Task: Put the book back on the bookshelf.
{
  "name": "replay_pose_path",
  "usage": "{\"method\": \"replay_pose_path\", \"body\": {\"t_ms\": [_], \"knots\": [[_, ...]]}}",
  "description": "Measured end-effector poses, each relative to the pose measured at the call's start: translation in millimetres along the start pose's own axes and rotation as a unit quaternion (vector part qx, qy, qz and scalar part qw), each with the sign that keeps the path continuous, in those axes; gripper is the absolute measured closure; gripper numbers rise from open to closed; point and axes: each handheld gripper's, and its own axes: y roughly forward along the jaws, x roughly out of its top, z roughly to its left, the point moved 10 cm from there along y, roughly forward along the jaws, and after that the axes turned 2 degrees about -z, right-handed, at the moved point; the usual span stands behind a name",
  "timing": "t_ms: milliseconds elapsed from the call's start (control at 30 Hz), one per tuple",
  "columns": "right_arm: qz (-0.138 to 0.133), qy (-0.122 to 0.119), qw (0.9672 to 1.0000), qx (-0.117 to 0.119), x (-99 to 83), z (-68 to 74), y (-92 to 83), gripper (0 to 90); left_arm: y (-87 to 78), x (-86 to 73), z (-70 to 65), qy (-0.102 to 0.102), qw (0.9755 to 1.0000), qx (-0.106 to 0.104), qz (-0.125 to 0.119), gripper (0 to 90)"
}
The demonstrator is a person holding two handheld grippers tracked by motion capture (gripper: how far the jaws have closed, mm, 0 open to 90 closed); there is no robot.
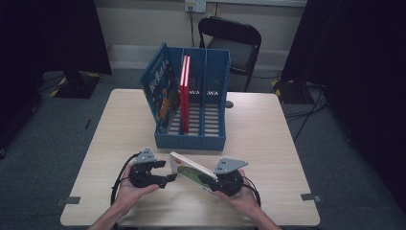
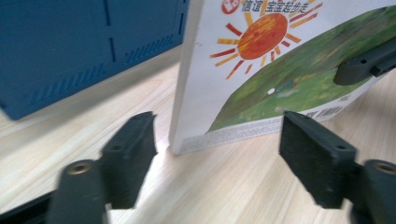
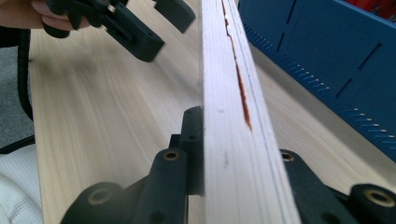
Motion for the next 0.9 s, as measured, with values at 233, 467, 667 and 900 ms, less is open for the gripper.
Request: {"method": "replay_pose_path", "body": {"t_ms": [233, 467, 667, 900], "knots": [[-0.011, 0.017, 0.9998, 0.005, 4.6, -1.4, -3.3, 76.6, -18.0, -1.5, 24.0, -0.03, 0.9987, 0.038, -0.014, 16.9], [-0.014, 0.016, 0.9997, 0.009, 8.7, -2.2, -10.0, 76.6, -23.7, -5.8, 41.8, -0.051, 0.9962, 0.07, -0.009, 18.0], [-0.026, 0.023, 0.9994, 0.006, 14.6, -4.2, -17.1, 76.7, -23.2, -8.1, 42.8, -0.043, 0.996, 0.079, -0.001, 17.4], [-0.038, 0.03, 0.9988, -0.004, 19.8, -10.5, -25.4, 76.7, -20.3, -12.2, 43.6, -0.028, 0.9954, 0.092, 0.01, 16.4]]}}
